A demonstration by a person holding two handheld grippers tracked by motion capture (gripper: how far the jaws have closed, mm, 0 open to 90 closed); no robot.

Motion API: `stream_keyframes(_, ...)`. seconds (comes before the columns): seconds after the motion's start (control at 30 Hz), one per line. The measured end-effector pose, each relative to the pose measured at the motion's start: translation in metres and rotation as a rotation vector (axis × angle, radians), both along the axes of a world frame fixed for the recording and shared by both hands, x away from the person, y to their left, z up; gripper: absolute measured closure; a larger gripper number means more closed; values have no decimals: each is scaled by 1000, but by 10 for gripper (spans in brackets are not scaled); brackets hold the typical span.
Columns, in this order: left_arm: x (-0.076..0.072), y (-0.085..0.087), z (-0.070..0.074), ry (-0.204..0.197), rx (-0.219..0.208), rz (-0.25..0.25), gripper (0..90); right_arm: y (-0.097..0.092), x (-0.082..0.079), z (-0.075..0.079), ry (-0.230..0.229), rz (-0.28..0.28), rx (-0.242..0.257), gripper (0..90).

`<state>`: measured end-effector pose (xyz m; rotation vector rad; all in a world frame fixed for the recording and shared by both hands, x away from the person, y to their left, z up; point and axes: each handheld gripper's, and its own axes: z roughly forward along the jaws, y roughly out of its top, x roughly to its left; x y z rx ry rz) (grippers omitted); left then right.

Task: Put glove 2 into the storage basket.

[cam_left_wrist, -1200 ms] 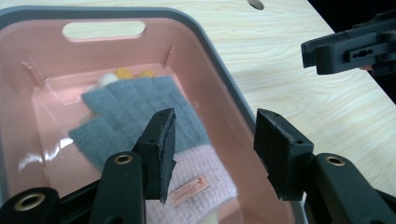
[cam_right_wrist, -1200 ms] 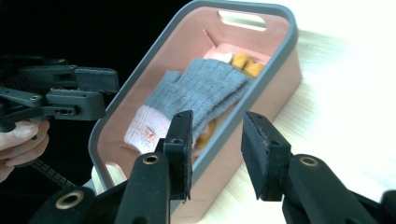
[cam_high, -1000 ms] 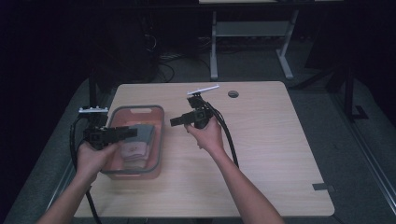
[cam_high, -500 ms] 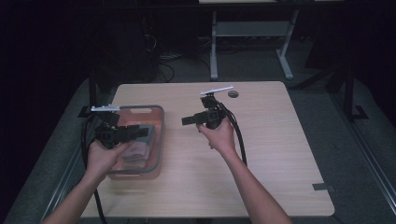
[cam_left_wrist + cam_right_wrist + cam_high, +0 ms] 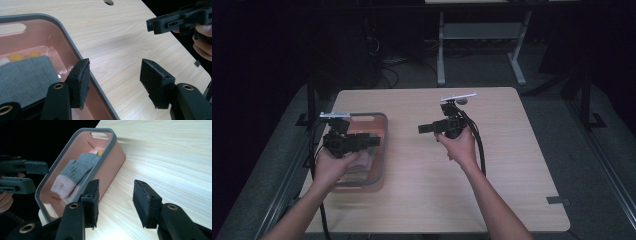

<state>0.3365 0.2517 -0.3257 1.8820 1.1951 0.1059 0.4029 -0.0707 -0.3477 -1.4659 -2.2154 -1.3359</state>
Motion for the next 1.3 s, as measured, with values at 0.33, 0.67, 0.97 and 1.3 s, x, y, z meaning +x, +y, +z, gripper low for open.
stream_keyframes(0.33, 2, -17, -3, 5, -13, -31, 361, -24, -5, -2, 6, -28, 14, 525)
stream_keyframes(0.67, 5, -36, -3, 0, -20, -68, 306, -46, -9, -2, 10, -57, 8, 498)
stream_keyframes(0.97, 4, -51, -3, -6, -24, -96, 275, -65, -12, -4, 10, -84, 2, 479)
stream_keyframes(1.3, 4, -64, -5, -3, -32, -119, 233, -84, -15, -9, 18, -114, -2, 450)
